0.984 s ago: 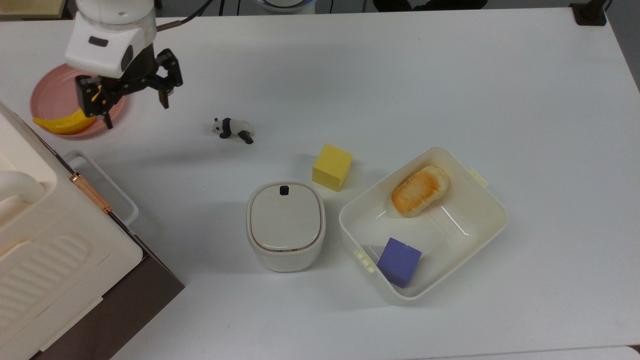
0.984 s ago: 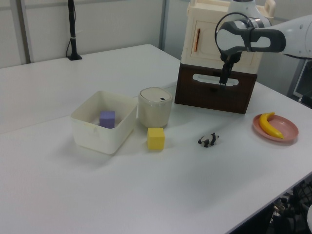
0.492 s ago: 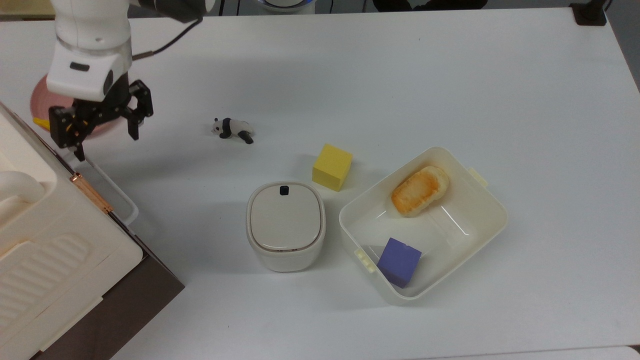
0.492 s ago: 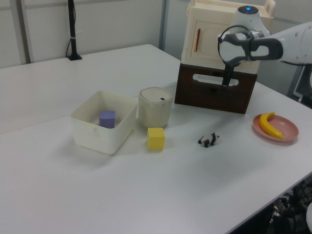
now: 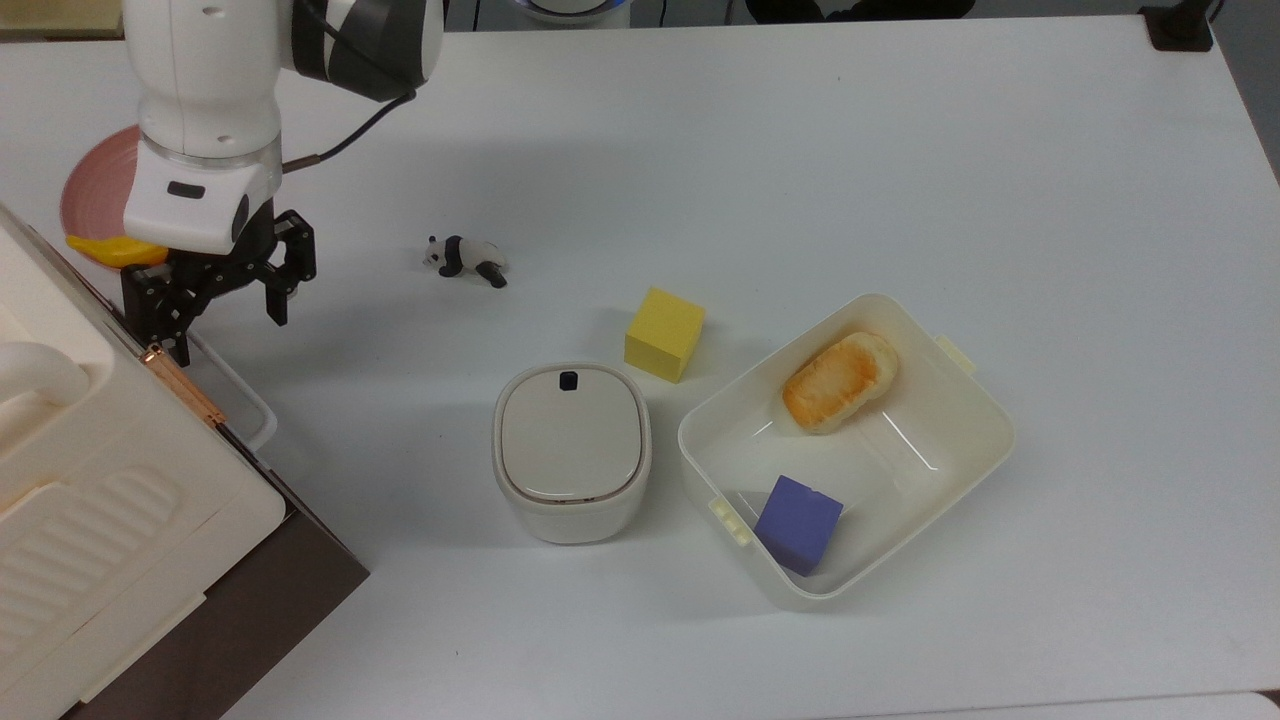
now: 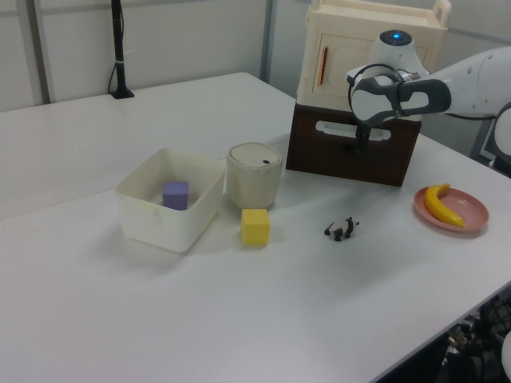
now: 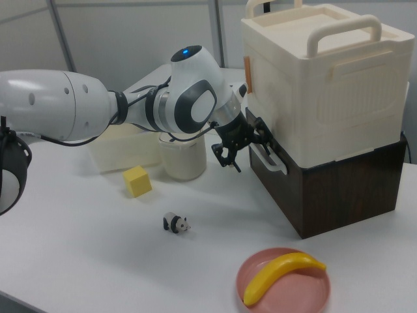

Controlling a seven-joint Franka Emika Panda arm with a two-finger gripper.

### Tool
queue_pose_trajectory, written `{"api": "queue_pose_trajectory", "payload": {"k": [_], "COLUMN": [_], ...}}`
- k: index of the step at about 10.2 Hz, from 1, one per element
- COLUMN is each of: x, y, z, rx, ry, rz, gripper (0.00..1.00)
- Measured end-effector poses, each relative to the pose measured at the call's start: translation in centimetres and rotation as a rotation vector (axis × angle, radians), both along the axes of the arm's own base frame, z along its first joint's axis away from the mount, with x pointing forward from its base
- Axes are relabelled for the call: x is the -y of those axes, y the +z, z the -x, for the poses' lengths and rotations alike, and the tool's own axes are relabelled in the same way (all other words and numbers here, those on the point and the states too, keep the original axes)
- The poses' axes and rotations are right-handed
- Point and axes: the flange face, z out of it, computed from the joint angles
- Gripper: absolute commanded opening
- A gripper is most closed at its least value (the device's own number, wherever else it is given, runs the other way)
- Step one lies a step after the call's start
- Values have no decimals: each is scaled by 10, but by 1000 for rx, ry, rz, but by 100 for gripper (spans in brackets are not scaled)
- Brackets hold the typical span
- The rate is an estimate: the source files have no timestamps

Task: Slide open the drawer
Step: 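Lower the gripper and close it on the white drawer handle, then pull the handle outward to slide the drawer out of the unit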

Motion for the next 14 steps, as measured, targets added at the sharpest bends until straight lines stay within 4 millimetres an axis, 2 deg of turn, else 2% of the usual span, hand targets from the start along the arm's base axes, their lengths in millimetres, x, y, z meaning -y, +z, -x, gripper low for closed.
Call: {"api": "queue_pose_trajectory", "payload": {"k": [1,4,9,12,14], "x": [-4,-11,-12,-12,-12], "y": [1,-3,-7,-4,3], "z": [-2,-4,-16,-17,-19], "rx": [6,9,67,73,88], "ry": [-7,-28,-17,-21,-20], "rz": [-6,-21,-11,-11,-8], "gripper": [92,76,75,55,26]}}
